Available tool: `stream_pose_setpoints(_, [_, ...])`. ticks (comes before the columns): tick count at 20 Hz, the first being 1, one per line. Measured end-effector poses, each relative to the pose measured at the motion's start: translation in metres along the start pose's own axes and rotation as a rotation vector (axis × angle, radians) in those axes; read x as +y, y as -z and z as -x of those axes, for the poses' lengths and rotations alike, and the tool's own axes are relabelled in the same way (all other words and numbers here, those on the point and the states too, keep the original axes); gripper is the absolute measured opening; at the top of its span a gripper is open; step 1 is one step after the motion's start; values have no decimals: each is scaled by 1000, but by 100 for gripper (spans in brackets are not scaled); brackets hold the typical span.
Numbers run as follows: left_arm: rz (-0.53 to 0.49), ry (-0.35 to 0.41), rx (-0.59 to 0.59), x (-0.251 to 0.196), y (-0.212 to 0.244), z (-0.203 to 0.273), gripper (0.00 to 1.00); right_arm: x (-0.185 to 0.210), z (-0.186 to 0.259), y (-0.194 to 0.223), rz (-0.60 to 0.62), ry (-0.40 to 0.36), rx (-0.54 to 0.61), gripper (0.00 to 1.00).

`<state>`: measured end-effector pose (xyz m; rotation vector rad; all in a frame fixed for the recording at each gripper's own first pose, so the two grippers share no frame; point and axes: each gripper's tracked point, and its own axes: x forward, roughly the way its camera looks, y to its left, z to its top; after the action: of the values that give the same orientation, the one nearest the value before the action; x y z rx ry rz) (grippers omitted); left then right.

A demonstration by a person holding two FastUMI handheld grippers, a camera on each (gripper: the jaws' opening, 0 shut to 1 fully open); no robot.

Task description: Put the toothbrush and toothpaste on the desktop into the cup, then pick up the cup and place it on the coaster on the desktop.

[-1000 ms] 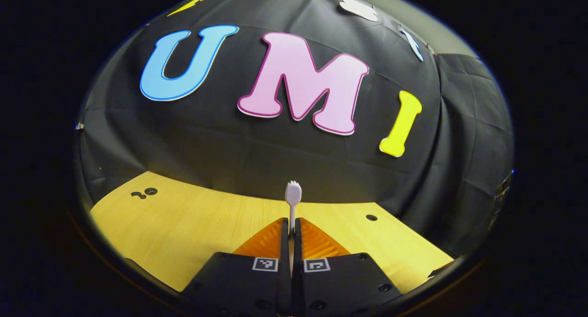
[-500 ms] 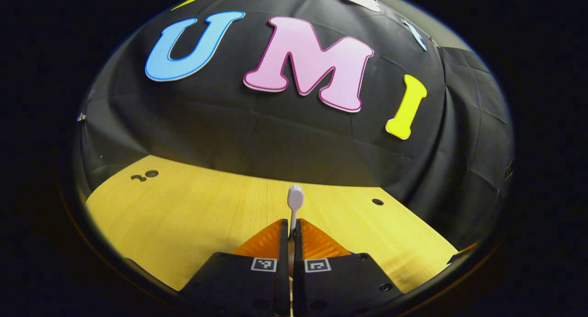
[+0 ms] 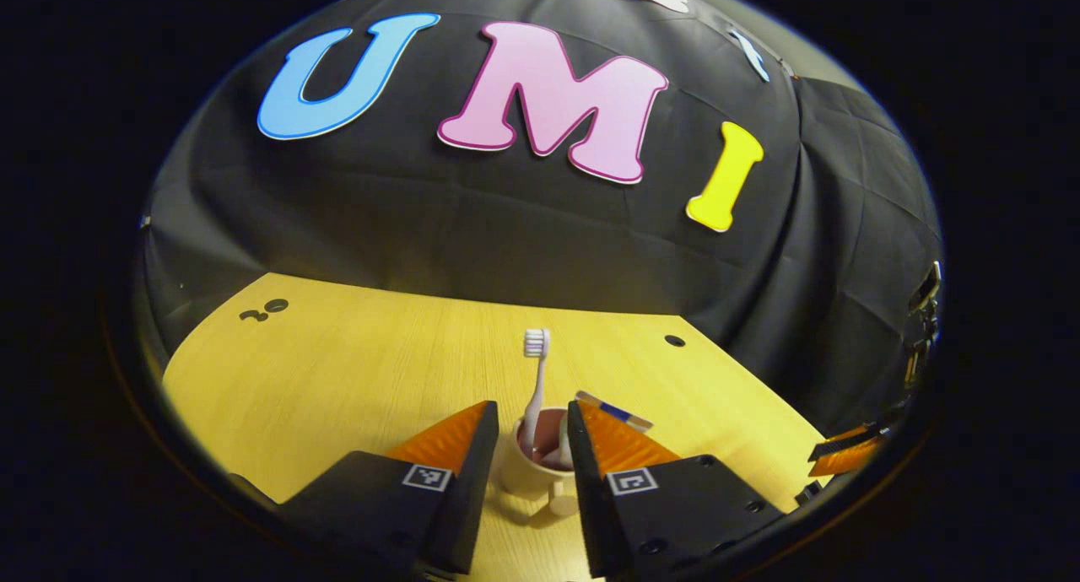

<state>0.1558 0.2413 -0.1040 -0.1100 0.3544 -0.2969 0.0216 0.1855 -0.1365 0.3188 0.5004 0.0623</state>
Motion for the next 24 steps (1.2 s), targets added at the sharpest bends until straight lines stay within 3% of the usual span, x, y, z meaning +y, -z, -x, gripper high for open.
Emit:
stream_pose_setpoints(3, [-46,17,97,-4,15,19,70,2,3,5,-4,-16,22,64])
stream_pose_setpoints(4, [-59,21,140,-5,22,25,86,2,3,9,-5,-21,32,64])
stream_pose_setpoints(5, [-67,26,187,-6,29,29,80,2,5,10,-8,-24,39,64])
stream_pose_setpoints(8, [-79,69,299,-14,50,33,86,-3,7,15,-27,-13,44,64])
stream_pose_setpoints(9, [-85,74,341,-12,59,30,79,-5,9,16,-38,-11,46,64])
stream_pose_setpoints(10, [-87,73,392,-10,68,25,87,-7,9,17,-49,-8,47,64])
stream_pose_setpoints(14, [-92,61,550,0,102,4,87,-16,17,18,-68,6,43,64])
stream_pose_setpoints(24, [-149,1,674,8,130,-38,79,-42,27,23,-127,60,46,64])
